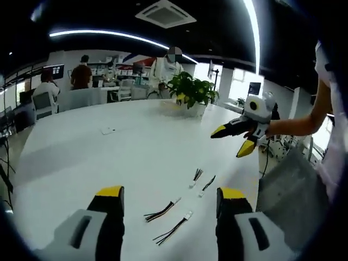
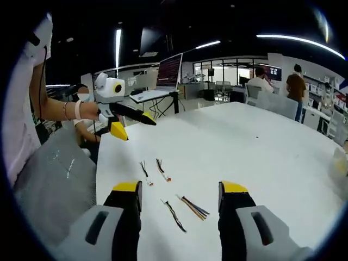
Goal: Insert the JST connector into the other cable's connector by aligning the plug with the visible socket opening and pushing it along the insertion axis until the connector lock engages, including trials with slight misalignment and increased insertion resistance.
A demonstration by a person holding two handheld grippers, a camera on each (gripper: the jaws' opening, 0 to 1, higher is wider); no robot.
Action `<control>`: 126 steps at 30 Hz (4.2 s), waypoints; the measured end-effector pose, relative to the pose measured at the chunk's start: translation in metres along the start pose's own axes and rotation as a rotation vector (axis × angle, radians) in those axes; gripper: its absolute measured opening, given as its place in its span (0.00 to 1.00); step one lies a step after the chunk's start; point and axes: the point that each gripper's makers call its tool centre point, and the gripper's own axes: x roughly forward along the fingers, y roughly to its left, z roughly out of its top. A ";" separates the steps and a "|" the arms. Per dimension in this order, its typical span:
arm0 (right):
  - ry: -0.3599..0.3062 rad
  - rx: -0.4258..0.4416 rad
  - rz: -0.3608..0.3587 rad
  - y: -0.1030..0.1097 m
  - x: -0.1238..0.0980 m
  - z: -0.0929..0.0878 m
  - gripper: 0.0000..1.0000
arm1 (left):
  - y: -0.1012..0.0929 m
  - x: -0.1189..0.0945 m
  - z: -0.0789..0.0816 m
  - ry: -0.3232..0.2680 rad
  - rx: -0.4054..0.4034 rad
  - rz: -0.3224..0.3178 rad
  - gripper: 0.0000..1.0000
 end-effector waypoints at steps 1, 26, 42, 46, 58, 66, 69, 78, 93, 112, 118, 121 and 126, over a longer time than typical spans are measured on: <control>0.001 -0.006 0.003 0.000 0.002 -0.001 0.53 | 0.001 0.001 0.000 -0.002 -0.005 -0.002 0.64; 0.113 -0.082 0.132 -0.007 0.045 -0.046 0.30 | 0.010 0.038 -0.034 0.046 -0.017 -0.094 0.45; 0.117 -0.137 0.202 -0.009 0.061 -0.063 0.23 | 0.010 0.058 -0.061 0.113 0.025 -0.137 0.41; 0.129 -0.150 0.217 -0.008 0.065 -0.067 0.22 | 0.009 0.063 -0.063 0.110 0.053 -0.158 0.36; 0.141 -0.145 0.247 -0.007 0.073 -0.073 0.19 | 0.009 0.070 -0.064 0.090 0.055 -0.183 0.29; 0.147 -0.161 0.264 -0.006 0.078 -0.076 0.18 | 0.003 0.076 -0.066 0.078 0.095 -0.219 0.26; 0.149 -0.163 0.270 -0.004 0.079 -0.077 0.18 | 0.002 0.079 -0.067 0.081 0.096 -0.226 0.25; 0.145 -0.176 0.278 -0.004 0.081 -0.076 0.14 | -0.005 0.083 -0.067 0.075 0.113 -0.258 0.17; 0.153 -0.209 0.263 -0.007 0.084 -0.076 0.11 | -0.012 0.087 -0.072 0.086 0.206 -0.300 0.09; 0.149 -0.213 0.263 -0.009 0.087 -0.075 0.05 | -0.011 0.090 -0.074 0.085 0.255 -0.308 0.02; 0.148 -0.217 0.266 -0.010 0.087 -0.075 0.04 | -0.012 0.091 -0.074 0.077 0.267 -0.320 0.02; 0.150 -0.213 0.267 -0.010 0.087 -0.074 0.04 | -0.012 0.091 -0.074 0.079 0.281 -0.325 0.02; 0.154 -0.221 0.271 -0.009 0.089 -0.073 0.04 | -0.013 0.092 -0.074 0.080 0.298 -0.337 0.02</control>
